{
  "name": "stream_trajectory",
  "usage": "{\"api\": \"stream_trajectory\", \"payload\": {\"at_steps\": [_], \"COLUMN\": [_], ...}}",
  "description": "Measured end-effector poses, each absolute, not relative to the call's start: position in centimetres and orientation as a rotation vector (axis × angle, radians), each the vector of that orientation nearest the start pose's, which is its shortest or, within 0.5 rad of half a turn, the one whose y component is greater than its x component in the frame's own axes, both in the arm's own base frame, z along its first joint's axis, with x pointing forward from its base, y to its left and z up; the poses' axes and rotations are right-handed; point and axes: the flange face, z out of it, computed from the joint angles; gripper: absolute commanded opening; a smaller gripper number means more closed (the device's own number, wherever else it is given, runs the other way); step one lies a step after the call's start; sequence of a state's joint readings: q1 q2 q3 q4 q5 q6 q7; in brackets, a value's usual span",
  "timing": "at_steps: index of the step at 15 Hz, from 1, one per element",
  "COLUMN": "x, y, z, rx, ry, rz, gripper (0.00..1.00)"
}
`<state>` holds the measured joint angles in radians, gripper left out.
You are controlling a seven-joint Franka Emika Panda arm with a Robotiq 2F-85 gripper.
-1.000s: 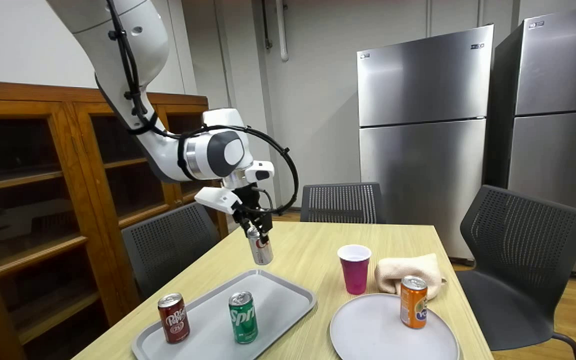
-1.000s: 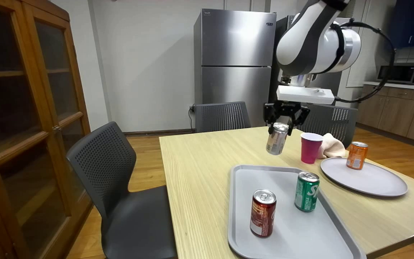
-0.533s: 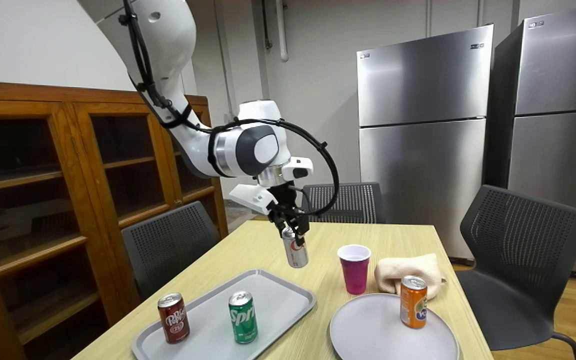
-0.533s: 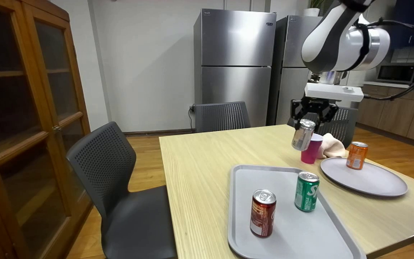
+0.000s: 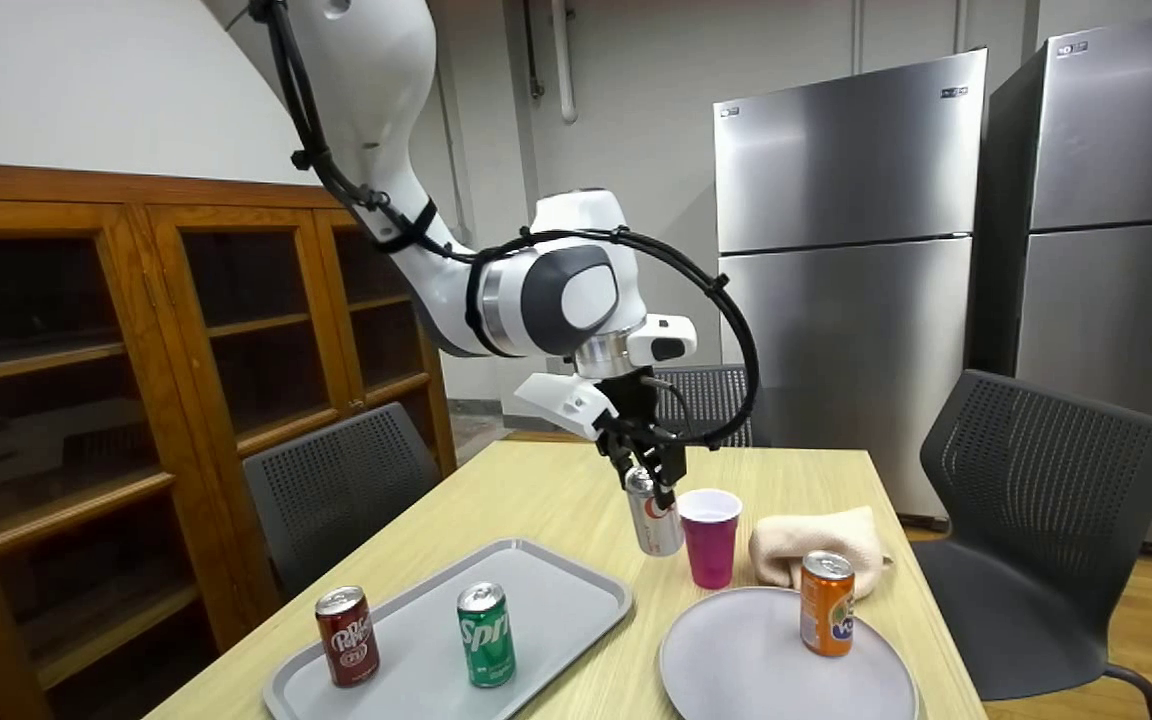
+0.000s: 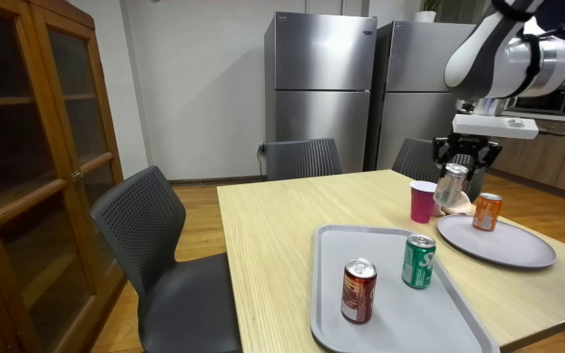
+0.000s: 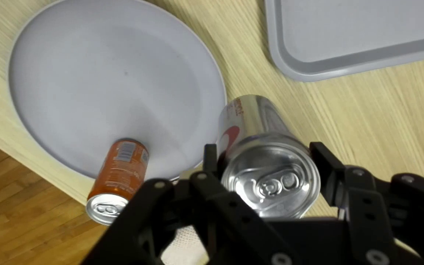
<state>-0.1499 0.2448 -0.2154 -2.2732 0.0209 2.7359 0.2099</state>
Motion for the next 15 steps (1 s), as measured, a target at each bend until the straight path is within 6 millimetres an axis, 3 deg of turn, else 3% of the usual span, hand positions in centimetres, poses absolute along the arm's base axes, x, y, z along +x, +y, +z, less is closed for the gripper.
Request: {"api": "stream_trajectory", "payload": {"at_steps": [9,15], "x": [47.8,46.1], "y": [-28.0,-31.3], "z": [24.9,22.7], "rx": [-3.022,-3.02], "ry": [1.161,1.269], "rz": [-0.266,-0.199], "gripper": [0.38,0.38]}}
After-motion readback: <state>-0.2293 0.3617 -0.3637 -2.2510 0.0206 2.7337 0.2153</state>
